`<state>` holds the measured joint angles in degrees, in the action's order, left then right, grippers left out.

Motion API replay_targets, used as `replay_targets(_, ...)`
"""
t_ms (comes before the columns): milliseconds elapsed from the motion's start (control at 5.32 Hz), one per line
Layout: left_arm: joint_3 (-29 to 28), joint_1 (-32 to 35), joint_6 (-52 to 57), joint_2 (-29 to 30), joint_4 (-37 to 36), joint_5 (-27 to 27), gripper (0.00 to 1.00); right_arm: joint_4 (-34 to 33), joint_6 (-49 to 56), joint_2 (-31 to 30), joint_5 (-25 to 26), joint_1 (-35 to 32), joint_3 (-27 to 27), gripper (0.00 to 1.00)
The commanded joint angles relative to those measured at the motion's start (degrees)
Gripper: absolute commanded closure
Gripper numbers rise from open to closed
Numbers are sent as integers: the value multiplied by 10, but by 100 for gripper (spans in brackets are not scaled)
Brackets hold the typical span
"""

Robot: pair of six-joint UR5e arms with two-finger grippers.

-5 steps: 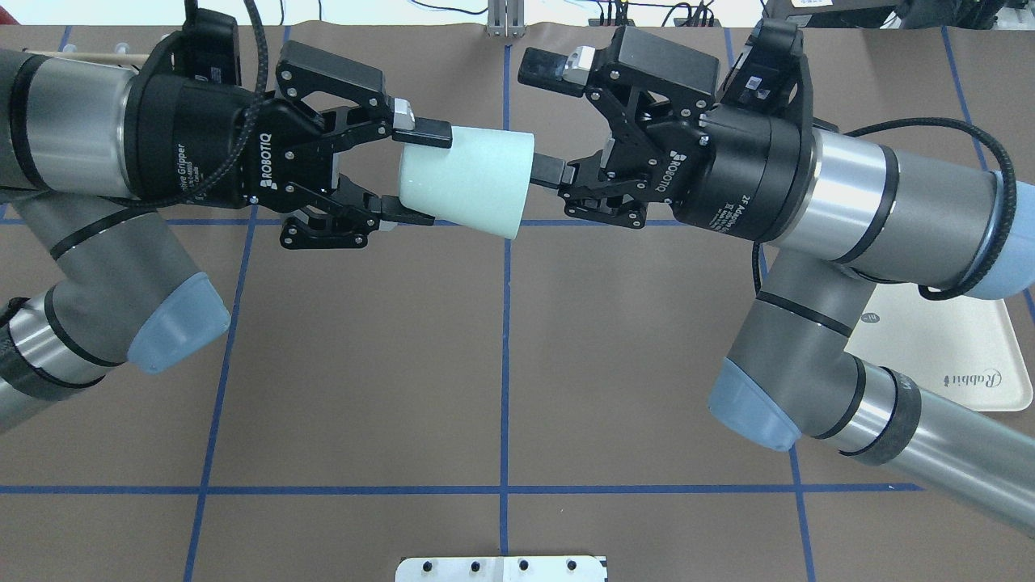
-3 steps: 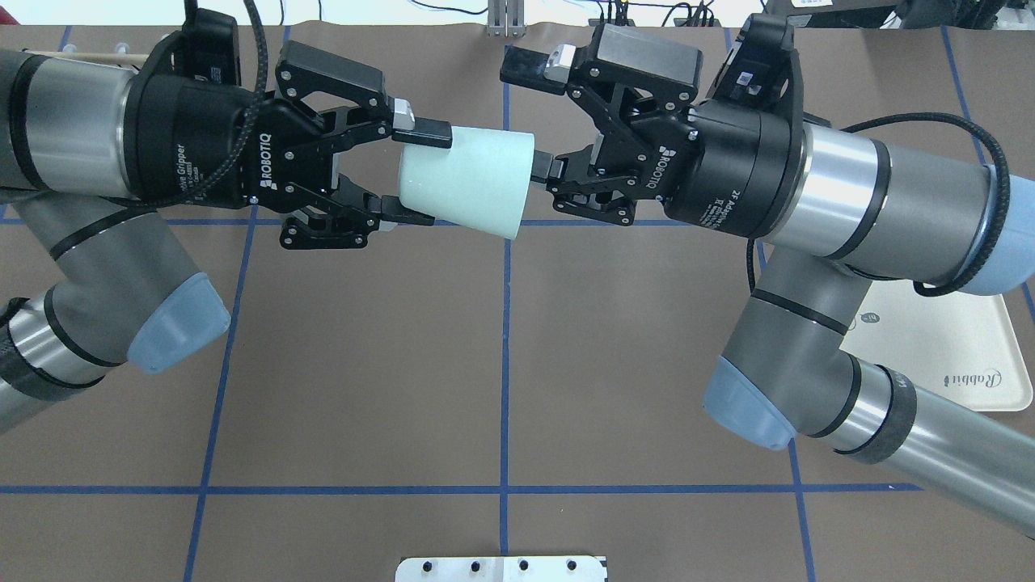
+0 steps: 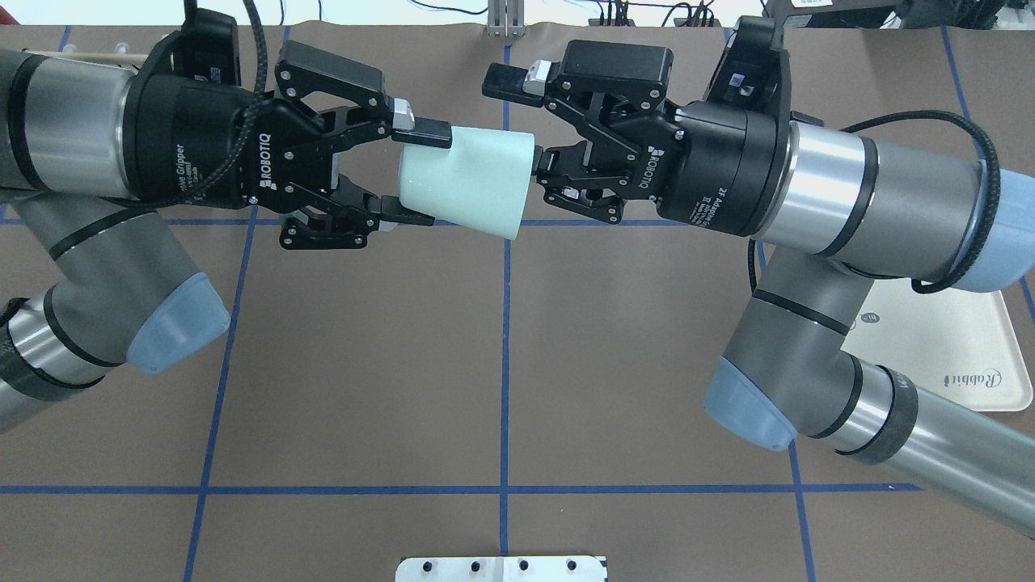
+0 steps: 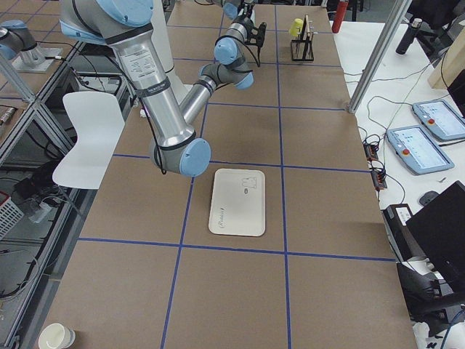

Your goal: Left arm grabs green cup and hands to right arm on tray

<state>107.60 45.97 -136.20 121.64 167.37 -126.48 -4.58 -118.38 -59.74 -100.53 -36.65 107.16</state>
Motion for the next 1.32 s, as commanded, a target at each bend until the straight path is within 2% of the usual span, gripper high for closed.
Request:
replay_targets(0, 4, 0, -3, 0, 0, 0, 100, -5, 1, 0, 0, 0, 0, 30)
replay_targets(376, 3, 0, -2, 0, 0, 0, 100, -9, 2, 0, -2, 0, 2, 52)
replay_targets(752, 3, 0, -2, 1, 0, 0, 100, -9, 2, 1, -5, 1, 3, 61)
replay_targets(940, 3, 0, -1, 0, 0, 0, 100, -9, 3, 1, -6, 0, 4, 85)
replay_targets(1128, 0, -2, 13, 8, 0, 0, 1, -9, 3, -1, -8, 1, 4, 100)
